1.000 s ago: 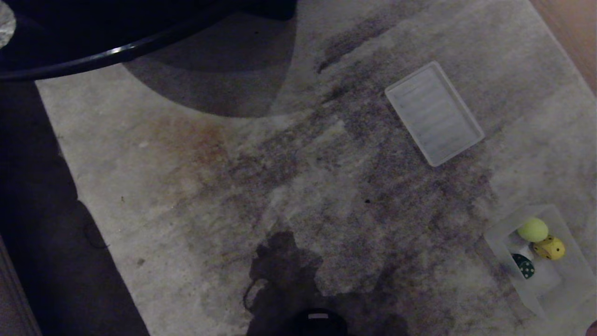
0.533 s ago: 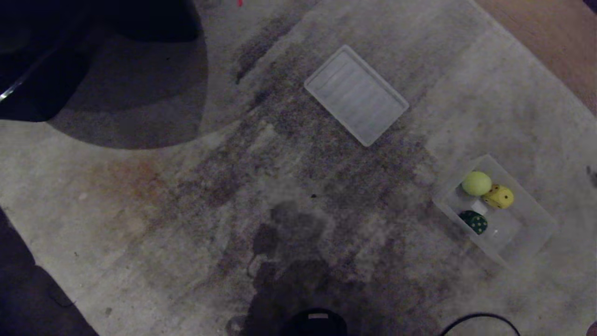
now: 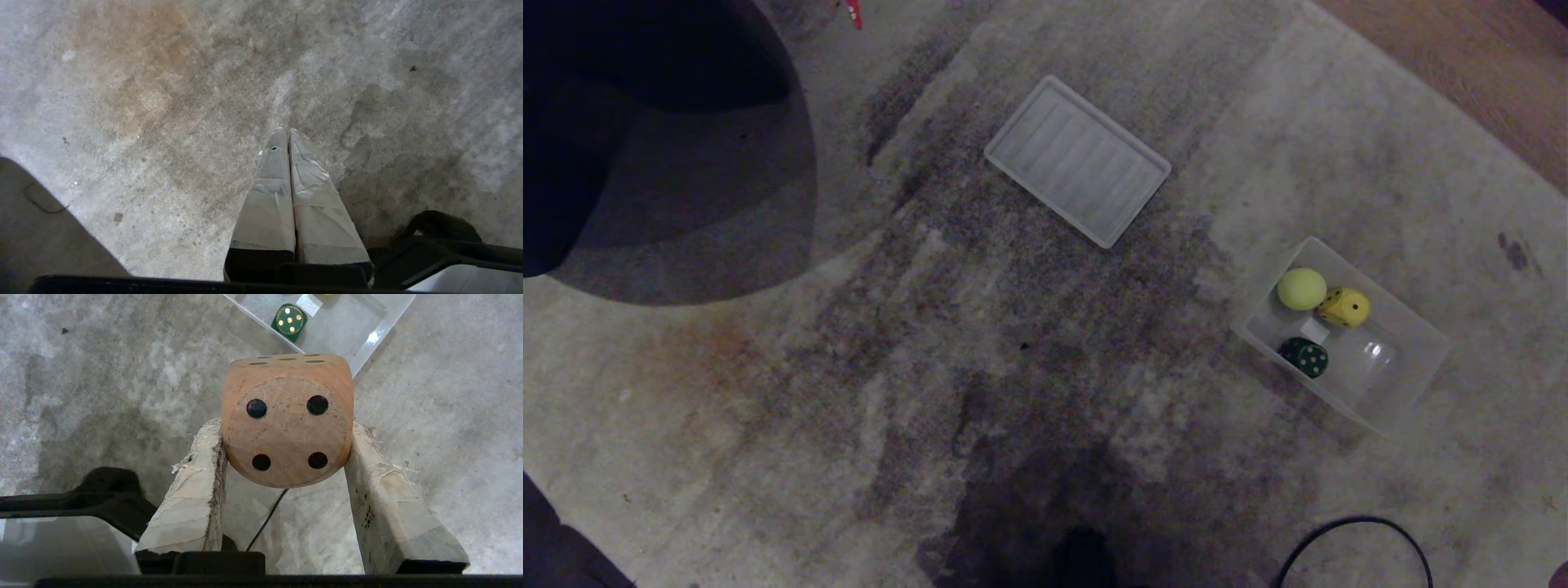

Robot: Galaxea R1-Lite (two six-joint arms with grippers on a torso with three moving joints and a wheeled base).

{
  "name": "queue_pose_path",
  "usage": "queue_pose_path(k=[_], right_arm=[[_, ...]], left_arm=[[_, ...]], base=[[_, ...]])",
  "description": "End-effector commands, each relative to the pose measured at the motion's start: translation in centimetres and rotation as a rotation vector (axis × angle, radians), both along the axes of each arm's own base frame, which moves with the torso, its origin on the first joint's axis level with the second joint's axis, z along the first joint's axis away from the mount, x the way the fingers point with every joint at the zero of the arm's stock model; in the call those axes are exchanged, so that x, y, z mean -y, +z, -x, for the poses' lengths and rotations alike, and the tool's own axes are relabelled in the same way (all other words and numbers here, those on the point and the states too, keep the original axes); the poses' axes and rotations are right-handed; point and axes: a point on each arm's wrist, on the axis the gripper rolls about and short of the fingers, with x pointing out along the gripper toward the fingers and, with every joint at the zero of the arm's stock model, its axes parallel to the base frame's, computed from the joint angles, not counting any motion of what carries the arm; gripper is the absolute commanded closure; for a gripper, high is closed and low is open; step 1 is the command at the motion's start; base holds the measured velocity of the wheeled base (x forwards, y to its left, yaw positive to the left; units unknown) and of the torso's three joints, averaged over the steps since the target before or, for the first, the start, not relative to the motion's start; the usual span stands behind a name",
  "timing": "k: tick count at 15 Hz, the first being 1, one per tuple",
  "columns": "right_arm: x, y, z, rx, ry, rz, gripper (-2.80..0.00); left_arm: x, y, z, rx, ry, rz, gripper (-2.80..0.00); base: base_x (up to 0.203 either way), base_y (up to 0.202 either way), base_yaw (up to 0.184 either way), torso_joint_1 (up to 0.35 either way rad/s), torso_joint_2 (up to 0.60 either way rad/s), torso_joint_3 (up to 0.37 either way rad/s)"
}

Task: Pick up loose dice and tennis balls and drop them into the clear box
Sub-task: Put the toys in the box

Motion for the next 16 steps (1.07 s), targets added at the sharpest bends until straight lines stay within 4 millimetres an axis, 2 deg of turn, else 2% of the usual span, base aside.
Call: queue_pose_path(k=[1, 12, 14, 16], right_arm=[[0.0, 0.0, 0.0, -0.001, 0.001, 0.001, 0.00], [0.0, 0.0, 0.0, -0.001, -0.004, -0.004, 0.00], [0.0, 1.1, 0.0, -0.002, -0.012, -0.006, 0.00], [0.1, 3.3, -0.8, -0.059, -0.036, -0.021, 0.00]], left_arm=[[0.0, 0.0, 0.0, -0.002, -0.002, -0.004, 0.00], [0.0, 0.0, 0.0, -0.002, 0.001, 0.006, 0.00], [0.0, 0.0, 0.0, 0.000, 0.001, 0.007, 0.00], [0.0, 0.0, 0.0, 0.000, 0.001, 0.007, 0.00]], base=[[0.000, 0.000, 0.000, 0.005, 0.00, -0.126], [0.000, 0.000, 0.000, 0.003, 0.00, -0.162], [0.000, 0.000, 0.000, 0.000, 0.00, -0.018], [0.000, 0.000, 0.000, 0.000, 0.00, 0.000]])
